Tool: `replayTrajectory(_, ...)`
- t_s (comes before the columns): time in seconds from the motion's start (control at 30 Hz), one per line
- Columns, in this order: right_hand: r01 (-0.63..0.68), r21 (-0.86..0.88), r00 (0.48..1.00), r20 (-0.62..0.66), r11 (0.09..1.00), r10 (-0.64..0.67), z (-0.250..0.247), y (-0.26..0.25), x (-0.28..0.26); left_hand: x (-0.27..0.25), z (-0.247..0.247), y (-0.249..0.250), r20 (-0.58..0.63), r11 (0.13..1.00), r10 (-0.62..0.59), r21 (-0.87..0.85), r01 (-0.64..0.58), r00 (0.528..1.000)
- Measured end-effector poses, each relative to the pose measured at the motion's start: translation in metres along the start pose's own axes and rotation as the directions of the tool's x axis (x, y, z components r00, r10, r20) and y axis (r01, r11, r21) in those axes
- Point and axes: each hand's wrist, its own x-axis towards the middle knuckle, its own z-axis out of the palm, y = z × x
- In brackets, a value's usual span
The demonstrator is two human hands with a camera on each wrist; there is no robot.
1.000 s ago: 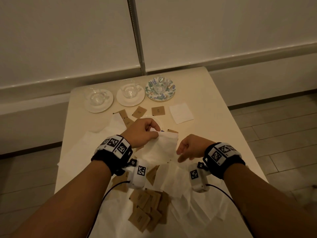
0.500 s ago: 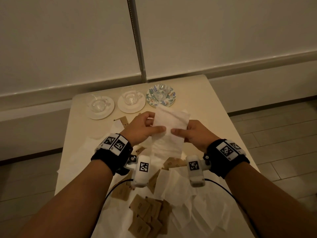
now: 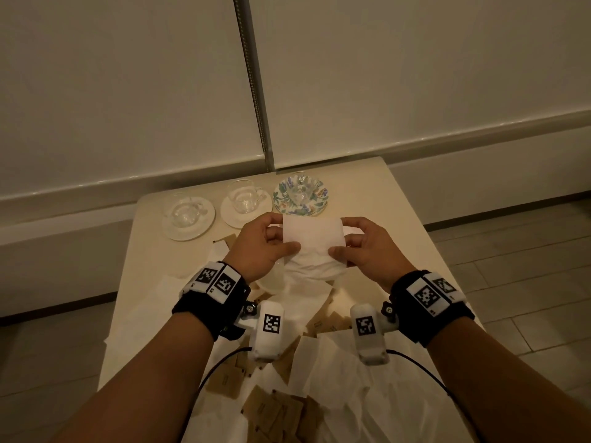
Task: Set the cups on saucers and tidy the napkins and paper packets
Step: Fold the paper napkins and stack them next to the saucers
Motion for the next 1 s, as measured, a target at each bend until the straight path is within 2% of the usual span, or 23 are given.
replayTrajectory(0.17, 0.071, -0.002, 0.994, -0.081, 0.997, -0.071, 0.004, -0.004, 0.005, 0.000, -0.004, 0.003, 0.028, 0.997, 0.054, 0.048, -0.055, 0.998)
replayTrajectory(0.3, 0.086, 0.011, 0.990, -0.115, 0.996, -0.084, 0.006, -0.010, 0.006, 0.001, -0.005, 0.005, -0.011, 0.996, 0.072, 0.046, -0.071, 0.997)
replayTrajectory(0.43, 0.107, 0.054, 0.988, -0.116, 0.993, -0.100, 0.008, -0.015, 0.006, 0.001, -0.008, 0.007, -0.010, 0.995, 0.096, 0.042, -0.096, 0.995)
replayTrajectory(0.73, 0.188, 0.082, 0.982, -0.015, 0.979, -0.187, 0.007, -0.029, 0.005, 0.000, -0.018, 0.017, 0.031, 0.984, 0.159, 0.071, -0.161, 0.987)
replayTrajectory(1.0, 0.369, 0.081, 0.928, -0.085, 0.926, -0.362, 0.011, -0.047, 0.001, -0.008, -0.021, 0.037, -0.008, 0.960, 0.276, 0.058, -0.275, 0.961)
